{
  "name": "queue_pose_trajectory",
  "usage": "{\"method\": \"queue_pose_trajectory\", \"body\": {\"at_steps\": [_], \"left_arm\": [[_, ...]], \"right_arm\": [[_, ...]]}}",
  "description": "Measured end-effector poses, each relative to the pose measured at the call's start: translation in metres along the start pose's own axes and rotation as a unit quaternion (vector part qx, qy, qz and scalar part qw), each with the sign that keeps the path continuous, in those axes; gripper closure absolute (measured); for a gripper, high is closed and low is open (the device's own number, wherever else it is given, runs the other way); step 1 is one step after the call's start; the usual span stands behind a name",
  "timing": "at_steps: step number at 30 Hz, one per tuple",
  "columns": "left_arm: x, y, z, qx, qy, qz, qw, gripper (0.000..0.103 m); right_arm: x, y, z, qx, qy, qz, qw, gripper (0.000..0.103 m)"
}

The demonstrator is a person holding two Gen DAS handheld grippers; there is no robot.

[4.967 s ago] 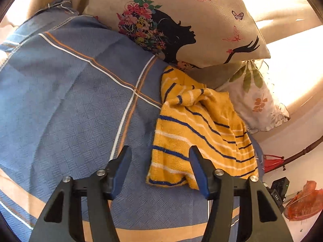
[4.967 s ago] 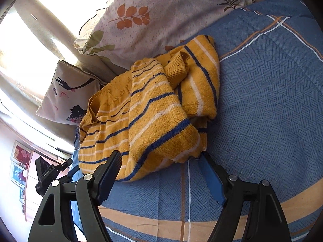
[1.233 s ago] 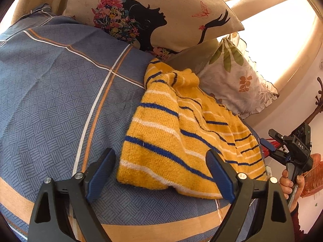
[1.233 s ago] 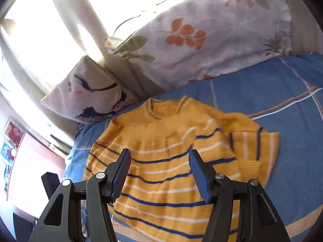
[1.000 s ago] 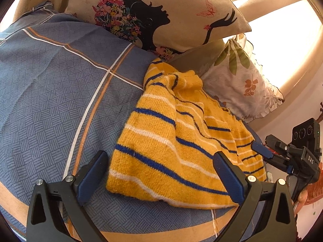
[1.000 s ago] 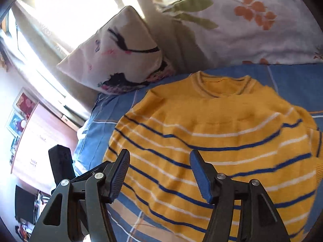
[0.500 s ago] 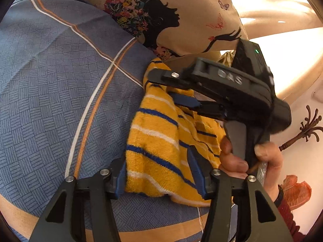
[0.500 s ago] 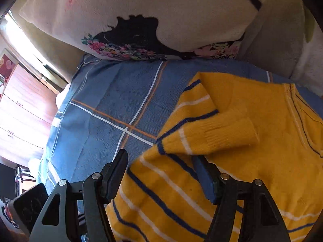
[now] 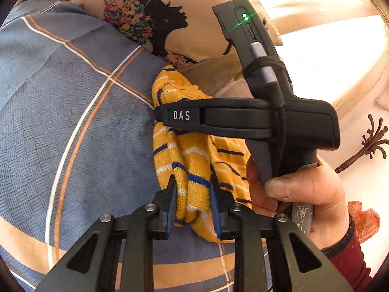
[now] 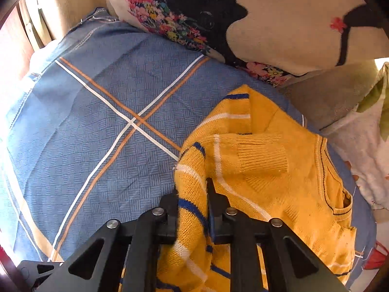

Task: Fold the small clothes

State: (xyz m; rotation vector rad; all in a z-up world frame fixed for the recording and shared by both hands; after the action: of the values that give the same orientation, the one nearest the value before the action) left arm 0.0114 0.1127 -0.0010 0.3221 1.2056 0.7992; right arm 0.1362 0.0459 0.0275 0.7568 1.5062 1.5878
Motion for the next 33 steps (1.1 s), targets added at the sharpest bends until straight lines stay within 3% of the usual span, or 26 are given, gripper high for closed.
{"method": "queue_pose_trajectory", "body": {"at_steps": [6,9,11,12,17,21,24,26,29,31,33], "left_arm": [[-0.065,0.001,-0.009,-0.001,-0.037,0.013,0.9992,0.078],[-0.091,0.012,-0.019,-0.002,-0.054,-0.021,0.9983,0.064],[-0.105,0.020,-0.026,-0.011,-0.061,-0.037,0.9974,0.049],[-0.110,0.020,-0.028,-0.015,-0.063,-0.037,0.9972,0.047],[-0.125,-0.004,-0.025,0.002,-0.069,-0.009,0.9975,0.047],[-0.136,-0.042,-0.027,0.044,-0.070,-0.005,0.9965,0.047],[-0.156,-0.074,-0.032,0.073,-0.088,0.005,0.9934,0.046],[-0.171,-0.095,-0.034,0.091,-0.107,0.011,0.9901,0.046],[-0.185,-0.128,-0.040,0.120,-0.128,0.032,0.9840,0.044],[-0.184,-0.147,-0.047,0.134,-0.125,0.048,0.9818,0.044],[-0.183,-0.159,-0.052,0.143,-0.119,0.053,0.9811,0.044]], "right_arm": [[-0.062,0.055,-0.055,-0.094,-0.046,0.089,0.991,0.089],[-0.106,0.077,-0.089,-0.137,-0.086,0.122,0.979,0.089],[-0.144,0.084,-0.119,-0.156,-0.122,0.137,0.971,0.090],[-0.162,0.086,-0.135,-0.166,-0.142,0.141,0.966,0.090],[-0.244,0.084,-0.227,-0.199,-0.242,0.164,0.935,0.090],[-0.297,0.056,-0.288,-0.182,-0.298,0.175,0.921,0.088],[-0.314,0.035,-0.315,-0.163,-0.328,0.184,0.912,0.076],[-0.318,0.040,-0.330,-0.181,-0.340,0.182,0.905,0.068],[-0.313,0.064,-0.343,-0.217,-0.338,0.156,0.903,0.067],[-0.309,0.080,-0.346,-0.240,-0.327,0.173,0.897,0.067],[-0.304,0.085,-0.347,-0.251,-0.315,0.220,0.888,0.067]]}}
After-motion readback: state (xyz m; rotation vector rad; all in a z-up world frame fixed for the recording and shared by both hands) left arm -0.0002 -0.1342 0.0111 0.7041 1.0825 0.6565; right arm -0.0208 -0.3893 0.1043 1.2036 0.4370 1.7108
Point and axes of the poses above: each gripper's, at about its wrist camera, not at the fingertips, and y roughly against the way its jaws point, x to its left, z to its top, the point moved 1 cm from there along -y, roughly the way its jaws point, and after that the axes turned 14 degrees about x, right-handed, at the moved point
